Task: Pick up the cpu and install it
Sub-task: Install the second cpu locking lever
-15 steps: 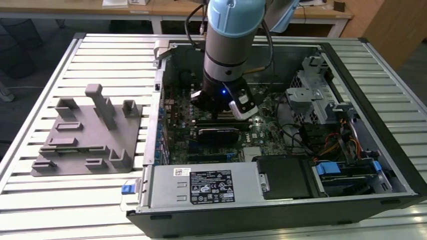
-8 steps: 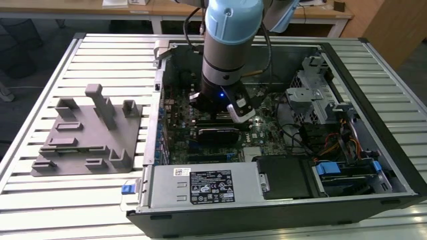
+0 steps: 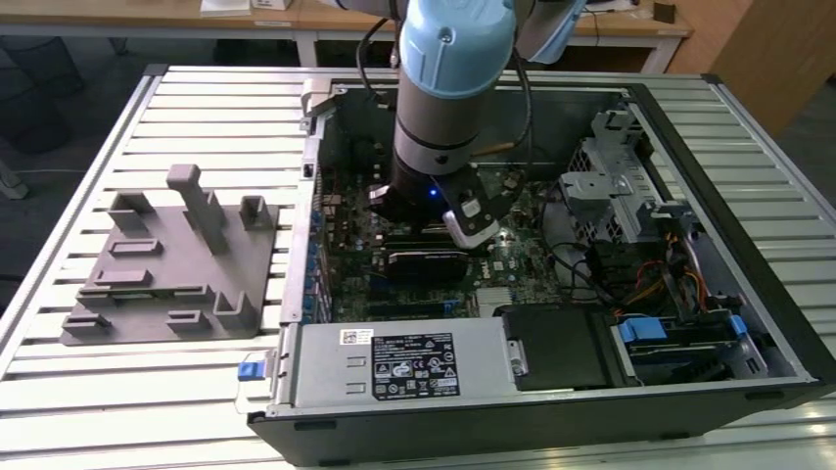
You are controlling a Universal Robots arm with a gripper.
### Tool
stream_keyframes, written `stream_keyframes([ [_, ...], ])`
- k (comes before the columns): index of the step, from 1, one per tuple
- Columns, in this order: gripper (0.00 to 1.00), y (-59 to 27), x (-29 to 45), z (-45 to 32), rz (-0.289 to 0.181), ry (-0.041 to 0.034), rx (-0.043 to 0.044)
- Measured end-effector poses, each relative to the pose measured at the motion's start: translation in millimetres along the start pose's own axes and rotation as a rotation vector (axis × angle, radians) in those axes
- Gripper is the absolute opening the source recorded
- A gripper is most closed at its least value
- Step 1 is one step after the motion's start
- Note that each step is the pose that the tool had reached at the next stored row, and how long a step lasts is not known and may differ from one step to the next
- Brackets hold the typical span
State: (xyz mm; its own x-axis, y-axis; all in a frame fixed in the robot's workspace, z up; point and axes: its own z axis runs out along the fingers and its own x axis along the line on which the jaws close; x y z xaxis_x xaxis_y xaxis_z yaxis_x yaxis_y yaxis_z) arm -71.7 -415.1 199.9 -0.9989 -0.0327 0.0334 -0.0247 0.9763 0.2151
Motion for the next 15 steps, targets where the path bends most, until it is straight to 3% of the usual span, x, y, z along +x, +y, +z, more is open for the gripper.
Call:
stream_keyframes([
  [6,0.11,-1.0,3.5,3.2,-0.007,-0.0019,-0.0434],
  [10,0.11,-2.7,4.5,6.1,-0.012,-0.0024,-0.0654],
  [15,0.11,-3.5,5.2,9.3,-0.018,-0.0025,-0.0859],
])
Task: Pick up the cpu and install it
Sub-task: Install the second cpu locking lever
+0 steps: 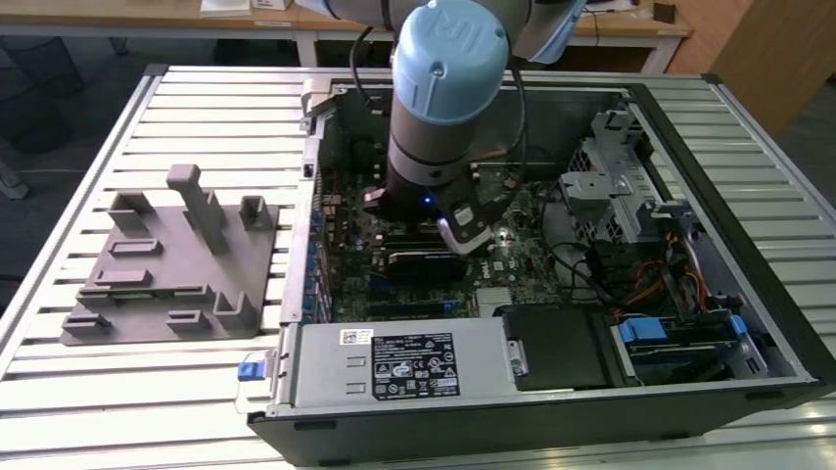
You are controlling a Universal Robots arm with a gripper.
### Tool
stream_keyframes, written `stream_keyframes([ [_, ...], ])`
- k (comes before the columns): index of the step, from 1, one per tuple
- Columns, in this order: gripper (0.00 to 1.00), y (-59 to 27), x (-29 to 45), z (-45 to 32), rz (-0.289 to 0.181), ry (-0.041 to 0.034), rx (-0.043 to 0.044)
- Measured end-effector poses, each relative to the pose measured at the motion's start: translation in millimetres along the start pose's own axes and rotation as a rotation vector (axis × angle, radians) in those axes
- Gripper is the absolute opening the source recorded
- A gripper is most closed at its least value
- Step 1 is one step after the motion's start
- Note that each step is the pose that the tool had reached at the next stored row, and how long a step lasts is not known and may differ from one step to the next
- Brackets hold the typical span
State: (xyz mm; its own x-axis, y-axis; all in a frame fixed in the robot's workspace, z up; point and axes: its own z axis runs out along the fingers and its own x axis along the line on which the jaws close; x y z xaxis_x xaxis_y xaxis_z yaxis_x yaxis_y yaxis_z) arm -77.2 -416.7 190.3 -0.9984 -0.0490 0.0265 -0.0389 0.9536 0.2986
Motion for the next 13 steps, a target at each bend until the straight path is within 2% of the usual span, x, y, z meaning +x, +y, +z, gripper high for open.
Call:
stream_keyframes([
  [6,0.11,-0.9,2.2,2.8,-0.006,0.0006,-0.0238],
  [7,0.11,-0.8,2.2,2.9,-0.006,0.0004,-0.0257],
  [10,0.11,-0.6,2.1,2.4,-0.007,0.0001,-0.0246],
  [11,0.11,-0.1,2.0,1.7,-0.007,-0.0005,-0.0208],
  [13,0.11,0.4,2.3,-0.8,-0.006,0.0011,-0.0057],
])
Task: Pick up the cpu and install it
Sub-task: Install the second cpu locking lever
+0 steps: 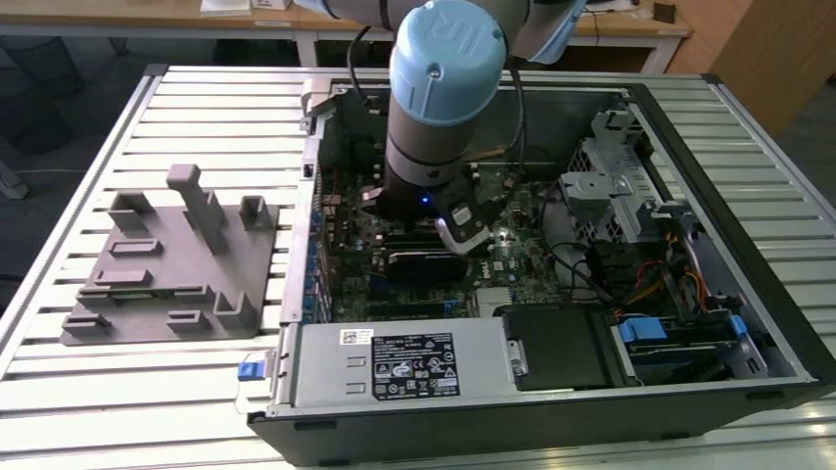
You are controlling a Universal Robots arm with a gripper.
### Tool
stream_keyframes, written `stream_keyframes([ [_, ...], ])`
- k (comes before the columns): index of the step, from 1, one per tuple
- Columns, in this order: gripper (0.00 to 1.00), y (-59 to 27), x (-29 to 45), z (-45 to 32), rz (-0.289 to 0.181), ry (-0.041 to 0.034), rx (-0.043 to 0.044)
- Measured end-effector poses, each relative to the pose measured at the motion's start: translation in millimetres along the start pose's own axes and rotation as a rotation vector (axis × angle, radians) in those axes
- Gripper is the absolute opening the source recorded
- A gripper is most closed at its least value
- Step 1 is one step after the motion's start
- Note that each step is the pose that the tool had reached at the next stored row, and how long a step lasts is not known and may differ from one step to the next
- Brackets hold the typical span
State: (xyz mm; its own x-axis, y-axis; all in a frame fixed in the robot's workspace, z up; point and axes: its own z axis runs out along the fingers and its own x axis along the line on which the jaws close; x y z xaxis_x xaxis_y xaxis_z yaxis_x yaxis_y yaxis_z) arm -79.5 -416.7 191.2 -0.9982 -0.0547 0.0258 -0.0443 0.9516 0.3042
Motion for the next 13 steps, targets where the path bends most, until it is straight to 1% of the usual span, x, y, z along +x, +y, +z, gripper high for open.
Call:
stream_keyframes([
  [1,0.11,0.2,0.0,-0.8,0.0,0.0001,0.0034],
  [2,0.11,0.5,0.0,-1.9,0.0,0.0004,0.0042],
  [13,0.11,5.0,0.4,-15.5,0.0,0.0002,0.0043],
])
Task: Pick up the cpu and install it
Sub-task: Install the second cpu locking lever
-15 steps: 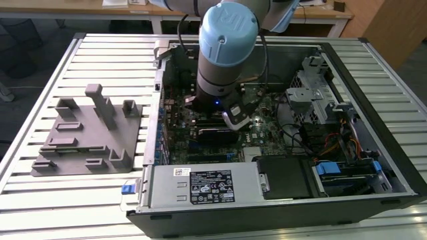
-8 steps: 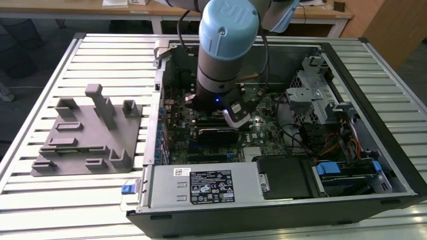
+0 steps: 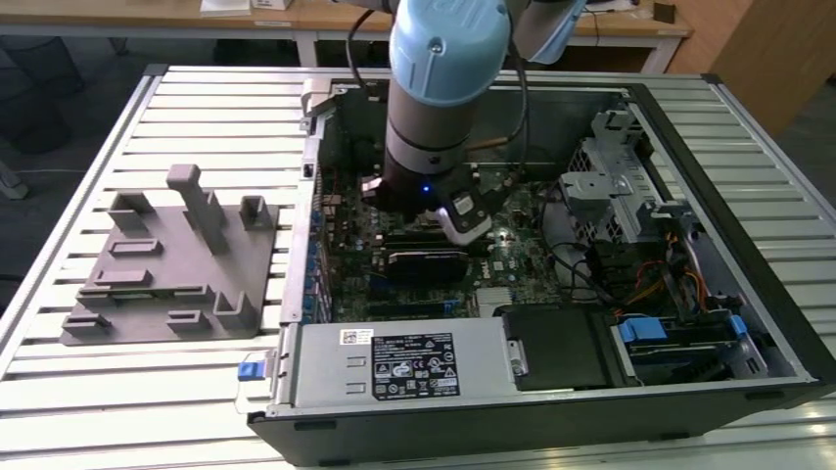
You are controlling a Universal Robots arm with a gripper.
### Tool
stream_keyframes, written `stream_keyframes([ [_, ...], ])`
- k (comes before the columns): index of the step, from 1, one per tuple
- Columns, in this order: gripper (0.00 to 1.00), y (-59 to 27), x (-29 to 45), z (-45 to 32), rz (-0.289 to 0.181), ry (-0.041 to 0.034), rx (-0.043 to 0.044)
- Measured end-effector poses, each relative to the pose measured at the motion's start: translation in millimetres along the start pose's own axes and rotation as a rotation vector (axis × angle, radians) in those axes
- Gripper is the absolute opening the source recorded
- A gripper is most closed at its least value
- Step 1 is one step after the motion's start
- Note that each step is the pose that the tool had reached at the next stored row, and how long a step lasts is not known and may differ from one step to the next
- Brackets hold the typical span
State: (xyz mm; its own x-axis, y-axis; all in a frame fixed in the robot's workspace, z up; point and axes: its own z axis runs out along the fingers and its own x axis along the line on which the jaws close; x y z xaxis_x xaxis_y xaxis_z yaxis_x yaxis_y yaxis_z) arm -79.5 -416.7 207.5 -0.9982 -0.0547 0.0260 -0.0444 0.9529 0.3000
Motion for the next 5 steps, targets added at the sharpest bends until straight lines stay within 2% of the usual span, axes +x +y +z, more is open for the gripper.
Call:
stream_keyframes([
  [5,0.11,3.5,0.3,-11.1,-0.001,0.0001,0.0],
])
